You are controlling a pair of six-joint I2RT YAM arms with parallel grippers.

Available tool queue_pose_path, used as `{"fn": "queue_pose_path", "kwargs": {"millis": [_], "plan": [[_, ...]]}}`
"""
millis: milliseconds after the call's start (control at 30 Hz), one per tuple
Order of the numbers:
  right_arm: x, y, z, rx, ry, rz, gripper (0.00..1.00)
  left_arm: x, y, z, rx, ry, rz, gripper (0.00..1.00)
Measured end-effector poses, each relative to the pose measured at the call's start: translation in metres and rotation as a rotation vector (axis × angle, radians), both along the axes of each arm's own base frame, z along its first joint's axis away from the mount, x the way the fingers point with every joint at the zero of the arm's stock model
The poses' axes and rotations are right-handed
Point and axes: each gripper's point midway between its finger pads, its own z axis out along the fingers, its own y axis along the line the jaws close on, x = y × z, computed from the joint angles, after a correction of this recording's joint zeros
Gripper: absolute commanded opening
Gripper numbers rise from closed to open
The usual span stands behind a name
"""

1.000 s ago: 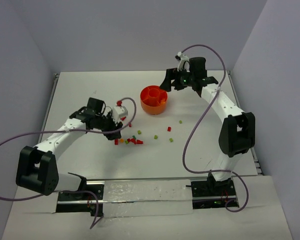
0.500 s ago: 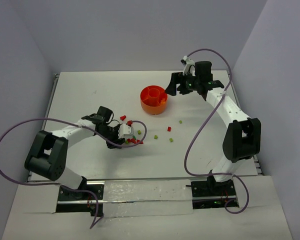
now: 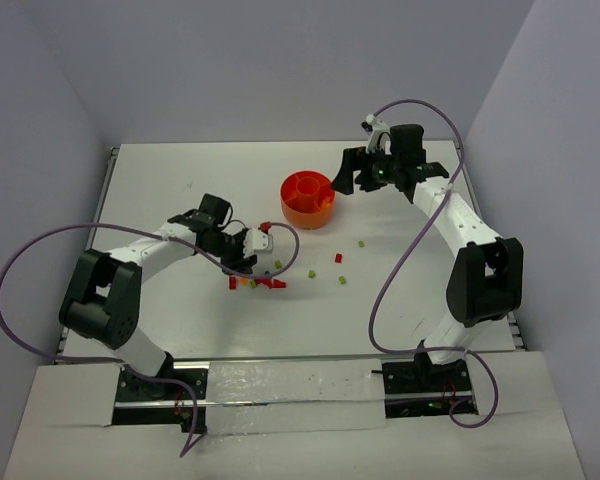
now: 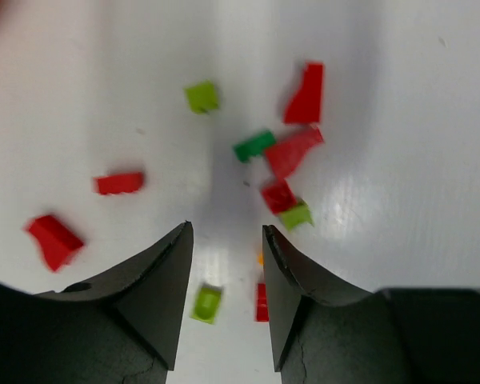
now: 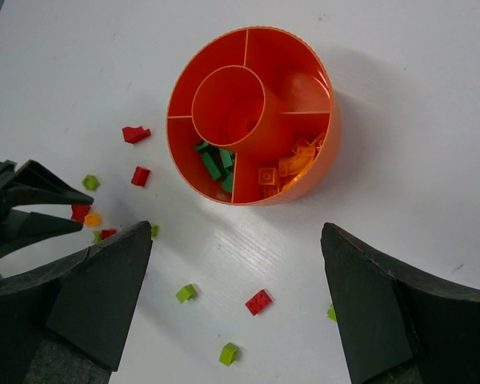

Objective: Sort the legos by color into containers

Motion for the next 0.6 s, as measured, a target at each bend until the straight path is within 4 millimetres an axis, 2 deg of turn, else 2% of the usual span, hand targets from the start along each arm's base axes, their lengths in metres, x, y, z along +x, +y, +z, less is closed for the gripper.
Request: {"fn": "queue_pose_path", "kwargs": {"millis": [133,233,367,600], "plan": [[-0.001,0.000,-0.002,-0.002,0.005,0.001,0.93,0.017,-0.024,0.029,-0.063,-0.023,0.043,0.47],[-0.002,-0.001,-0.005,-0.004,0.011,0.002,0.93,0.010,-0.046,0.037,-0.083,-0.010,0.045,0.48],[-0.003,-0.001,-0.007,-0.007,0.016,0.002,0.93,-0.006,-0.062,0.028,-0.063,0.042,0.040,0.49],[-0.003,-0.002,-0.007,-0.012,0.015,0.003,0.93,-0.006,-0.054,-0.007,0.032,0.117,0.118,0.48]]}}
